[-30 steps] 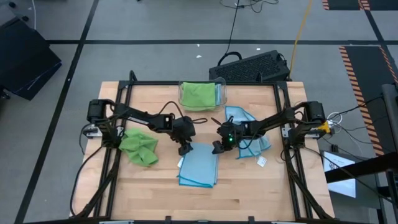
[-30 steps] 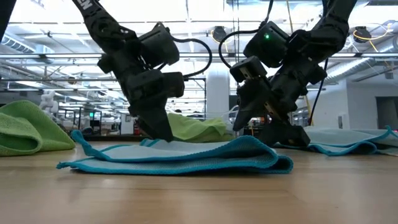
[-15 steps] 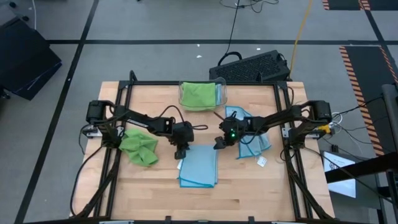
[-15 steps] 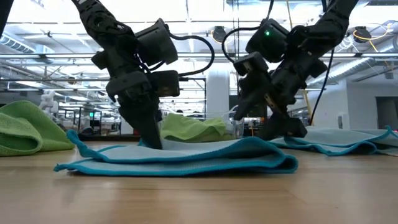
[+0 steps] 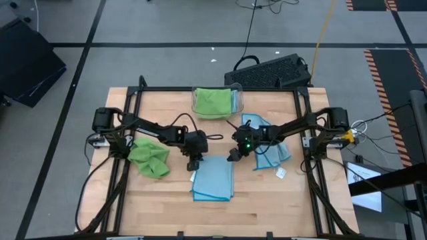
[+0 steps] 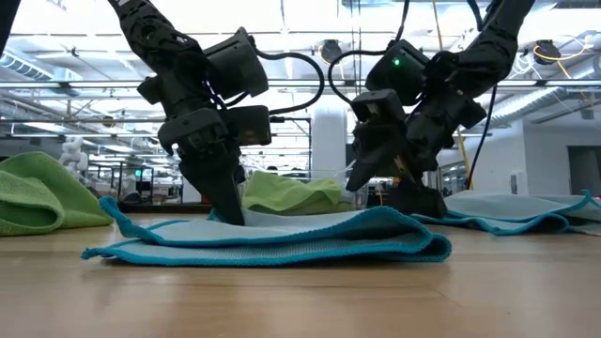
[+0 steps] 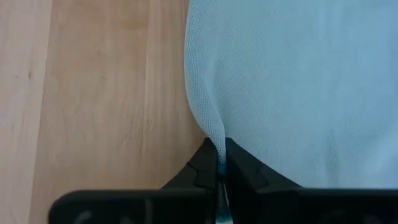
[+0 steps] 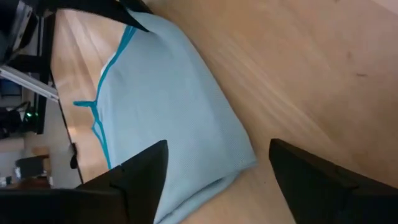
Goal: Fold microfiber towels
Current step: Fold the left blue microfiber cloth
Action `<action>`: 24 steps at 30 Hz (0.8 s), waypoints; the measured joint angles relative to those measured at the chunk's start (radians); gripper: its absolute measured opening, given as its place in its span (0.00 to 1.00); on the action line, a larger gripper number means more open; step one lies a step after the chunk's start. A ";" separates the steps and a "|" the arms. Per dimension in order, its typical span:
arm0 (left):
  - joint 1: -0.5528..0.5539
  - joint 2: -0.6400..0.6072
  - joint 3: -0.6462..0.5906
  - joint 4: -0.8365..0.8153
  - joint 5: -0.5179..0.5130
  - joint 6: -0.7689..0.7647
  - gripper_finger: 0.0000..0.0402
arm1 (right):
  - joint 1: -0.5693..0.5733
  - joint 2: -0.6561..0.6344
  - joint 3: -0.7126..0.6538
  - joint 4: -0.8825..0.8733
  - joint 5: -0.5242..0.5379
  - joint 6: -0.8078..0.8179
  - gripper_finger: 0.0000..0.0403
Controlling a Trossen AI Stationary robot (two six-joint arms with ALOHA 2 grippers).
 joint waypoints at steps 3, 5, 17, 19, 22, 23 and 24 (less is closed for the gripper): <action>0.000 0.000 0.000 0.002 -0.005 -0.004 0.02 | 0.009 0.012 0.000 0.014 0.006 -0.018 0.60; 0.005 0.001 0.000 0.004 -0.006 -0.015 0.02 | 0.017 0.013 0.000 0.014 0.011 -0.022 0.51; 0.011 -0.062 -0.006 0.002 -0.073 -0.041 0.03 | 0.000 0.009 -0.004 0.027 0.052 0.003 0.03; 0.018 -0.115 -0.005 -0.009 -0.117 -0.044 0.03 | -0.037 -0.015 -0.005 0.016 0.057 -0.016 0.02; 0.033 -0.195 -0.004 -0.057 -0.165 -0.022 0.02 | -0.092 -0.067 -0.005 0.019 0.057 -0.065 0.01; 0.038 -0.221 -0.004 -0.063 -0.181 -0.016 0.02 | -0.108 -0.088 -0.005 0.016 0.059 -0.083 0.01; 0.042 -0.247 -0.004 -0.065 -0.200 -0.013 0.02 | -0.120 -0.111 -0.005 0.008 0.064 -0.101 0.01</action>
